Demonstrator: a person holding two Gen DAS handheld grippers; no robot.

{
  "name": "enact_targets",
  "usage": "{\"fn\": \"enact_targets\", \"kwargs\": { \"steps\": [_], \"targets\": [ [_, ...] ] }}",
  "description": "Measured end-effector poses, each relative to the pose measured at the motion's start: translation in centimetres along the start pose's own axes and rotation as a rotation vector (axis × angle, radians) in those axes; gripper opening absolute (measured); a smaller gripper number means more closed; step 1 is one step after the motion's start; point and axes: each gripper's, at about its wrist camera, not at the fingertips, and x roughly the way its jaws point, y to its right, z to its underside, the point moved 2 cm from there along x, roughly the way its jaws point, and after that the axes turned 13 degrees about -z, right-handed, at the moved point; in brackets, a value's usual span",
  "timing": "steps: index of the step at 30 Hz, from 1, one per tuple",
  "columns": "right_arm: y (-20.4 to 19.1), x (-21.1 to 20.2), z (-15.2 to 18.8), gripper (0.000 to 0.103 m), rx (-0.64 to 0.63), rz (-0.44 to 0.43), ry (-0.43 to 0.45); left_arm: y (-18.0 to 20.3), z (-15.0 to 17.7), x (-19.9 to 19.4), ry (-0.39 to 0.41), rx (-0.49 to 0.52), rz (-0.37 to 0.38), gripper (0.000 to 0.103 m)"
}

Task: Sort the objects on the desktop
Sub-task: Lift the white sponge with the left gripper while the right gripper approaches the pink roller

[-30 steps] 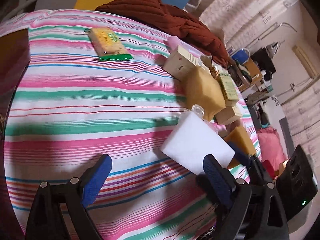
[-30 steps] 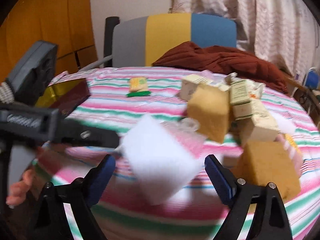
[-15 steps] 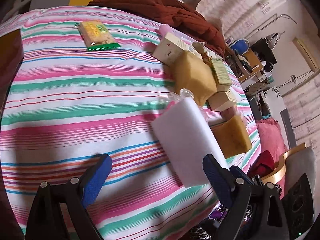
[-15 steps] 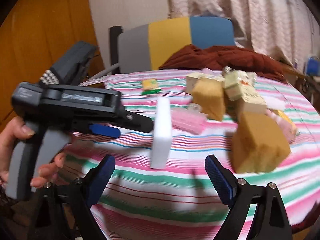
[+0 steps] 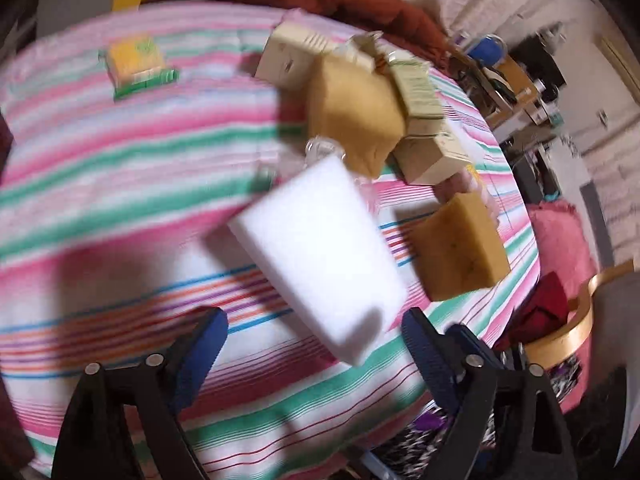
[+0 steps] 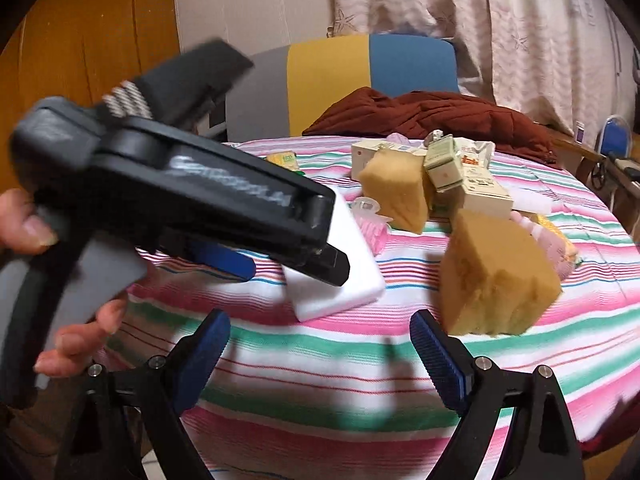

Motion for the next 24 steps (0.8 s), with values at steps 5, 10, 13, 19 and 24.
{"fn": "enact_targets", "kwargs": {
  "steps": [5,10,13,19,24],
  "targets": [
    [0.7,-0.7,0.6,0.093,0.021,0.006,0.015,0.7,-1.2,0.8,0.011,-0.036,-0.025,0.090],
    [1.4,-0.6,0.8,0.093,0.035,0.010,0.015,0.9,-2.8,1.5,0.032,-0.086,-0.042,0.090],
    [1.6,-0.6,0.9,0.093,0.038,0.012,0.016,1.8,-3.1,2.0,0.058,-0.044,-0.092,0.092],
    [1.3,-0.8,0.7,0.093,0.009,0.036,0.019,2.6,-3.2,2.5,0.133,0.032,-0.125,0.093],
    [1.5,-0.6,0.7,0.093,0.014,0.047,0.017,0.6,-3.4,2.1,0.112,-0.014,0.041,0.040]
  ]
}}
